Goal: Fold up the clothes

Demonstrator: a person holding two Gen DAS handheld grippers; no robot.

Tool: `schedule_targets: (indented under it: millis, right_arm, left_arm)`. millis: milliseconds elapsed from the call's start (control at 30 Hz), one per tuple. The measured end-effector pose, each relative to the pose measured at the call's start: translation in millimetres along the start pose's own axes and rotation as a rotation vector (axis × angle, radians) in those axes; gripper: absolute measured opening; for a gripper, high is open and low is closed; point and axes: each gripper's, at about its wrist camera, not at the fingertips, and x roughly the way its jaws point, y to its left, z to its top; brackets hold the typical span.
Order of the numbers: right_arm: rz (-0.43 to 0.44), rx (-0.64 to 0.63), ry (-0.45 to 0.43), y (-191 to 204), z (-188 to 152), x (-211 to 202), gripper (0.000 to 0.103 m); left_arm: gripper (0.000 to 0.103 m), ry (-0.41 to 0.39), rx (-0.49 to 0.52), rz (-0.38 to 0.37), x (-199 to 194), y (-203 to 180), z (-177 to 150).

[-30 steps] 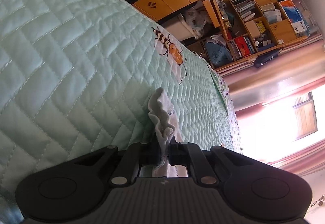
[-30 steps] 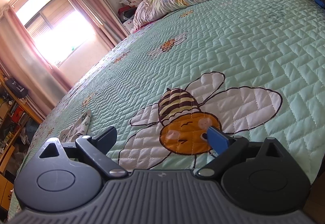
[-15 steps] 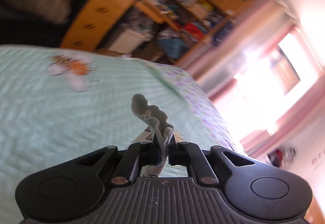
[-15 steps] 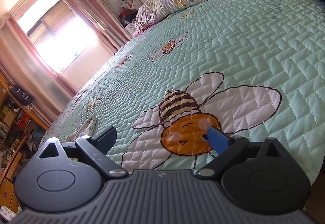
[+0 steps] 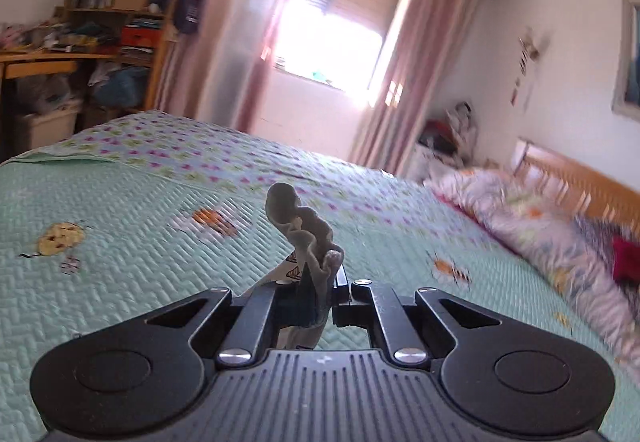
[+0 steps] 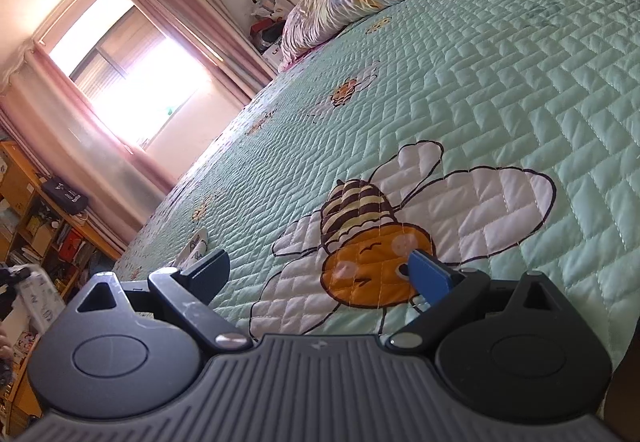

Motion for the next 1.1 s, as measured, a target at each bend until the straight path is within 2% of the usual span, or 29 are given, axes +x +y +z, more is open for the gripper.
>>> schedule_targets:
  millis: [133, 267, 400, 500, 633, 733, 800, 900, 1033, 1100]
  right_arm:
    - [0.033, -0.008, 0.018, -4, 3, 0, 0.096]
    - [0.074, -0.006, 0.035, -12, 8, -1, 0.096]
    - [0.093, 0.014, 0.03, -16, 10, -1, 0.096]
    - [0.095, 0.023, 0.025, -17, 10, -1, 0.096]
    - [0.098, 0.03, 0.022, -18, 10, -2, 0.096]
    - [0.102, 0.033, 0.022, -19, 11, -2, 0.096]
    - [0.102, 0.035, 0.022, -19, 11, -2, 0.096]
    - [0.1, 0.034, 0.022, -19, 11, -2, 0.096]
    - [0.099, 0.033, 0.022, -19, 11, -2, 0.096]
    - [0.099, 0.034, 0.022, -19, 11, -1, 0.096]
  left_arm:
    - [0.007, 0.148, 0.113, 0.0, 44, -54, -60]
    - [0.007, 0.253, 0.201, 0.015, 66, -82, -108]
    - [0.008, 0.259, 0.296, 0.025, 64, -99, -128]
    - [0.01, 0.262, 0.391, 0.06, 69, -113, -134]
    - [0.03, 0.309, 0.645, 0.128, 83, -145, -151]
    - [0.029, 0.286, 0.815, 0.164, 81, -163, -168]
    - [0.03, 0.272, 0.845, 0.162, 78, -169, -172]
    - [0.03, 0.264, 0.839, 0.153, 75, -171, -172]
    - [0.027, 0.259, 0.803, 0.13, 73, -172, -167]
    - [0.026, 0.266, 0.747, 0.098, 71, -170, -163]
